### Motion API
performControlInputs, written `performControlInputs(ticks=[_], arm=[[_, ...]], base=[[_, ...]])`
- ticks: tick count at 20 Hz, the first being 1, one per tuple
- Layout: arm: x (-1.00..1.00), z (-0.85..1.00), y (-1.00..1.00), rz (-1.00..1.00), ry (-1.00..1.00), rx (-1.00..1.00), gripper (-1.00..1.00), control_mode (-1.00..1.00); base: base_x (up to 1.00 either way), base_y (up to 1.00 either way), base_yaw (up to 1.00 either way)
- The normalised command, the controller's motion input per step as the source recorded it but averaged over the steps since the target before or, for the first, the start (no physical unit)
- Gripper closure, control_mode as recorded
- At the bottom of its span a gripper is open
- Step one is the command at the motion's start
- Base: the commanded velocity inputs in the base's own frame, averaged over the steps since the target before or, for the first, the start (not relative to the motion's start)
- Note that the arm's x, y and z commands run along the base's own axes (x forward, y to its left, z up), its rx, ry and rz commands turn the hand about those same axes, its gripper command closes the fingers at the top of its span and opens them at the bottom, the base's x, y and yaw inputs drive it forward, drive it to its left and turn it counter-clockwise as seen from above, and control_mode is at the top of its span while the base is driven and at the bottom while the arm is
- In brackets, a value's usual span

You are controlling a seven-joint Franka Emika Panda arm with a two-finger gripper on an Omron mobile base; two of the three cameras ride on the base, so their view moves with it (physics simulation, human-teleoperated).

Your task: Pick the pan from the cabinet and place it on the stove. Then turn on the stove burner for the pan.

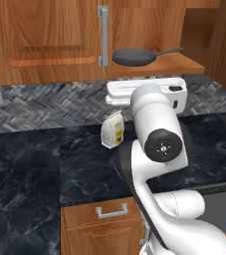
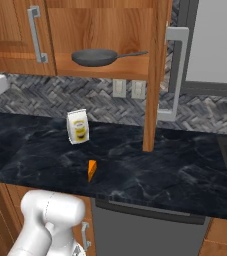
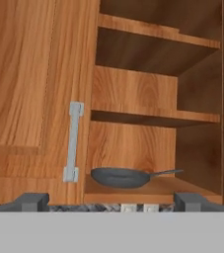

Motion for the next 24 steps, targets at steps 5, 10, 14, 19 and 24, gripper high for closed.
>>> performControlInputs(ticks=[5,10,14,19,24], arm=[[0.45,0.00,0.00,0.02,-0.07,0.00,-1.00,-1.00],[0.51,0.00,0.00,0.02,-0.07,0.00,-1.00,-1.00],[0.50,0.00,0.01,0.01,-0.02,0.01,-1.00,-1.00],[0.43,0.00,0.19,0.00,0.00,0.00,-1.00,-1.00],[0.41,0.00,0.30,0.00,0.00,0.00,-1.00,-1.00]], base=[[0.00,0.00,0.00],[0.00,0.00,0.00],[0.00,0.00,0.00],[0.00,0.00,0.00],[0.00,0.00,0.00]])
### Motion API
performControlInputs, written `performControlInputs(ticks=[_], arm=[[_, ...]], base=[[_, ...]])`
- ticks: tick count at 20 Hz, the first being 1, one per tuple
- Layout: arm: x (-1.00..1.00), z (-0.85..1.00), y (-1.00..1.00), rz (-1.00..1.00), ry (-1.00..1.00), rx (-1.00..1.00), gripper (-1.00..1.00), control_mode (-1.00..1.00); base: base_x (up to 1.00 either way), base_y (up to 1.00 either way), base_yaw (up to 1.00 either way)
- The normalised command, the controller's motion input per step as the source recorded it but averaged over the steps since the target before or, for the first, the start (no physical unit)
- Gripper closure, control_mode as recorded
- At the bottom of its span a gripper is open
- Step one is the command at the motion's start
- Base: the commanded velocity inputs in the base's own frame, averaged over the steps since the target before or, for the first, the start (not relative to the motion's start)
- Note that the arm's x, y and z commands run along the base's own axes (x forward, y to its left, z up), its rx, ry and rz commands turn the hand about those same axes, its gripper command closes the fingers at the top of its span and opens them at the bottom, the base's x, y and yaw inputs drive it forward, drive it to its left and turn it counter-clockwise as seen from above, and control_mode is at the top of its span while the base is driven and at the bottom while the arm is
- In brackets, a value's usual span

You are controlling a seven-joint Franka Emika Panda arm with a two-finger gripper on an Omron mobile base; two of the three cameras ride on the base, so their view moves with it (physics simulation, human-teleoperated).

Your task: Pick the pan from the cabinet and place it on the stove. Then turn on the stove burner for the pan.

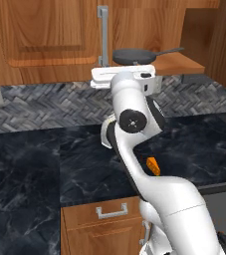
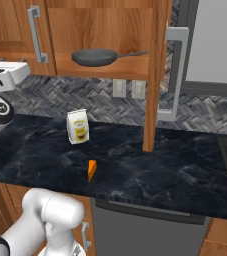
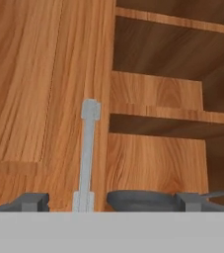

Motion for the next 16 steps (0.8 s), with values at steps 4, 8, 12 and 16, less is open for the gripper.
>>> performControlInputs(ticks=[4,8,12,16], arm=[[0.32,0.00,0.10,0.00,0.00,0.00,-1.00,-1.00],[0.28,0.00,0.00,0.00,0.00,0.00,-1.00,-1.00],[0.33,0.00,0.00,0.00,0.00,0.00,-1.00,-1.00],[0.39,0.00,0.00,0.00,0.00,0.00,-1.00,-1.00]], base=[[0.00,0.00,0.00],[0.00,0.00,0.00],[0.00,0.00,0.00],[0.00,0.00,0.00]])
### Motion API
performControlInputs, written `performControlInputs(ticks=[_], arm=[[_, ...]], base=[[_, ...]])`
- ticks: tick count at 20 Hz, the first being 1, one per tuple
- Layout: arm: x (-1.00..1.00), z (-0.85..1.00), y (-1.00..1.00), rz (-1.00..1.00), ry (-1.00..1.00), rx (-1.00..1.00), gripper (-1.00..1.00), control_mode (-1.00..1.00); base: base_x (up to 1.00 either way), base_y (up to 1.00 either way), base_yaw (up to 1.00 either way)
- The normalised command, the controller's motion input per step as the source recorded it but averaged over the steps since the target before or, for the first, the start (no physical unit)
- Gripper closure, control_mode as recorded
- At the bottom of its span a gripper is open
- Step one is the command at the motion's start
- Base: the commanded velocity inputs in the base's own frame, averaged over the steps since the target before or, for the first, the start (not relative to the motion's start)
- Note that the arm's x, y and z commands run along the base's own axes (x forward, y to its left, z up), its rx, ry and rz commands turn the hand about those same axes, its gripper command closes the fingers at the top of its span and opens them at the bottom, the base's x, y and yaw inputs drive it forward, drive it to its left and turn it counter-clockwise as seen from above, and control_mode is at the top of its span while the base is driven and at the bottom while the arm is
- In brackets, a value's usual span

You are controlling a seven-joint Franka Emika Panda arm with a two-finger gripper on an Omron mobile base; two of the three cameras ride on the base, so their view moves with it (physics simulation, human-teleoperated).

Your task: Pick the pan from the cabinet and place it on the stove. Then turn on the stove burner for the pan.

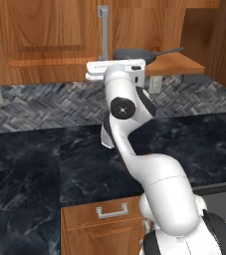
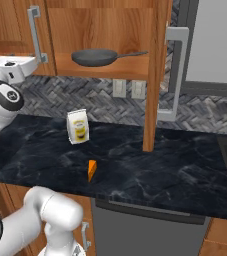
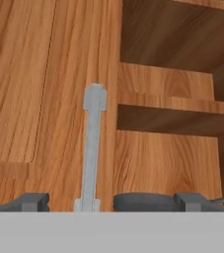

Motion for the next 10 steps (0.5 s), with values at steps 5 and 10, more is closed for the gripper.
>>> performControlInputs(ticks=[5,10], arm=[[0.40,0.00,0.00,0.00,0.00,0.00,-1.00,-1.00],[0.41,-0.01,0.02,0.00,0.00,0.00,-1.00,-1.00]], base=[[0.00,0.00,0.00],[0.00,0.00,0.00]])
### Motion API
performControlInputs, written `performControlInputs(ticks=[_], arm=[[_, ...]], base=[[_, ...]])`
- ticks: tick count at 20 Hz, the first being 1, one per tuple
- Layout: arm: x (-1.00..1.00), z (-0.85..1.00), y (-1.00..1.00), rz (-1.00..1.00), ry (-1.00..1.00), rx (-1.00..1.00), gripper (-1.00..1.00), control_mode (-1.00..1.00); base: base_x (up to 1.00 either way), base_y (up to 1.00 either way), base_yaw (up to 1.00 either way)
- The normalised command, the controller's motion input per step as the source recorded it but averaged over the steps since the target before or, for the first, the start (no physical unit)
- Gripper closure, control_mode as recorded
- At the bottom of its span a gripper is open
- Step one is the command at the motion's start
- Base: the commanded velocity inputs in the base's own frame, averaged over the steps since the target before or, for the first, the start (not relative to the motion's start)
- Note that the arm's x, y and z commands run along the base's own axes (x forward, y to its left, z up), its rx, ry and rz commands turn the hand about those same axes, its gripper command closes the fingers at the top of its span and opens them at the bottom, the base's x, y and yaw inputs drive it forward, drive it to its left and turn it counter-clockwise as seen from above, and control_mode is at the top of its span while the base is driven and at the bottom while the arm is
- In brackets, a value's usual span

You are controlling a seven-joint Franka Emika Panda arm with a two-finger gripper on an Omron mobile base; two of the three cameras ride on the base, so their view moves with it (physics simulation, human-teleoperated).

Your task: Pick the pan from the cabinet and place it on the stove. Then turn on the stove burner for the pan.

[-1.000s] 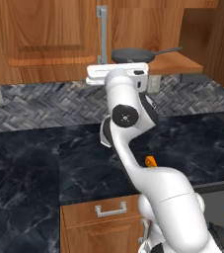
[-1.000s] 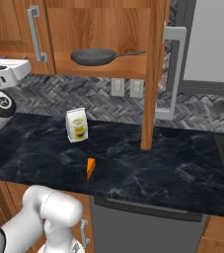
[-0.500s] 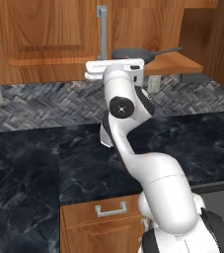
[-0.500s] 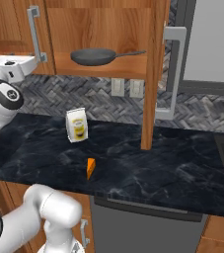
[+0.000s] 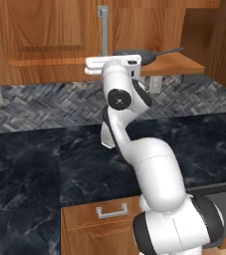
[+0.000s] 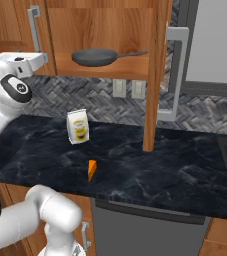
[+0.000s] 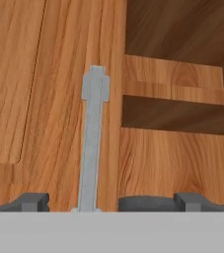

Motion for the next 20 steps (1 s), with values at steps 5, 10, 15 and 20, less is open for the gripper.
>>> performControlInputs(ticks=[5,10,15,20], arm=[[0.39,-0.04,0.11,0.00,0.00,0.00,-1.00,-1.00],[0.36,-0.04,0.15,0.00,0.00,0.00,-1.00,-1.00],[0.34,-0.04,0.06,0.00,0.00,0.00,-1.00,-1.00],[0.33,-0.08,0.02,0.00,0.00,0.00,-1.00,-1.00]], base=[[0.00,0.00,0.00],[0.00,0.00,0.00],[0.00,0.00,0.00],[0.00,0.00,0.00]])
